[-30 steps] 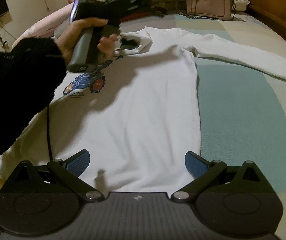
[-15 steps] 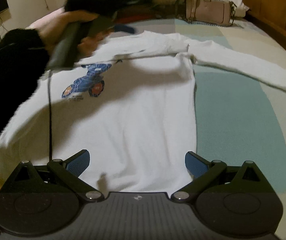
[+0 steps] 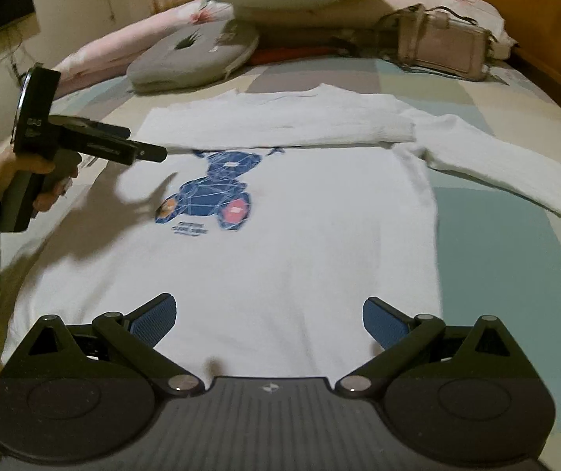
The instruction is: Fold clothes
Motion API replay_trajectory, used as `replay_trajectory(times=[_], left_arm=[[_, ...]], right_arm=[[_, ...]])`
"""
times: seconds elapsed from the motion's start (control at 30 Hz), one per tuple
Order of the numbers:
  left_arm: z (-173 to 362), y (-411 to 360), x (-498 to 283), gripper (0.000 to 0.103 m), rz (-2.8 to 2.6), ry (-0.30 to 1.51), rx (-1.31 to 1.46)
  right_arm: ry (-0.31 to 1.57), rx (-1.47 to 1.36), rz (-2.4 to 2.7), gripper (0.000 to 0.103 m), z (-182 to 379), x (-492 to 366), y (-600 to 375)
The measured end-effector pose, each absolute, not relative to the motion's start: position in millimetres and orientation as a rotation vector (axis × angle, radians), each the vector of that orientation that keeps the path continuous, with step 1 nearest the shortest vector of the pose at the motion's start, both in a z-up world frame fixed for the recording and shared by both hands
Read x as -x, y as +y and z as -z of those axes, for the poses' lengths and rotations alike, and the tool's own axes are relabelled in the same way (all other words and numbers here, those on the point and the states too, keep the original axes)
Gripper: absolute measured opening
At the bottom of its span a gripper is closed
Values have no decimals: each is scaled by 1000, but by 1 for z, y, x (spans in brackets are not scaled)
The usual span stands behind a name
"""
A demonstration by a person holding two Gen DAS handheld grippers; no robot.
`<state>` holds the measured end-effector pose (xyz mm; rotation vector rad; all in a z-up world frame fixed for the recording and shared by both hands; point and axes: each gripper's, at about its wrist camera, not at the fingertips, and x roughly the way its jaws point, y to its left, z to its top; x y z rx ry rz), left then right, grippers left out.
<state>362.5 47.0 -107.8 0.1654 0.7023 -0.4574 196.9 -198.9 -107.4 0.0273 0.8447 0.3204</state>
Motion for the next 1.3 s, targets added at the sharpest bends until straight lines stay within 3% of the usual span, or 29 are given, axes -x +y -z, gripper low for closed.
replay_trajectory(times=[0.23, 0.53, 0.83, 1.1, 1.3], left_arm=[[133, 88, -376, 102, 443, 756, 73], [101, 89, -415, 102, 493, 673, 119], [144, 107, -471, 102, 384, 660, 242], [120, 90, -458, 102, 378, 617, 117], [136, 94, -486, 102, 265, 731, 145]], right_arm=[[865, 23, -339, 103, 111, -202, -170], [887, 87, -410, 103, 121, -220, -137], [918, 93, -414, 103, 134, -232, -126], [910, 67, -412, 103, 136, -231, -131], [912, 80, -402, 103, 137, -227, -133]])
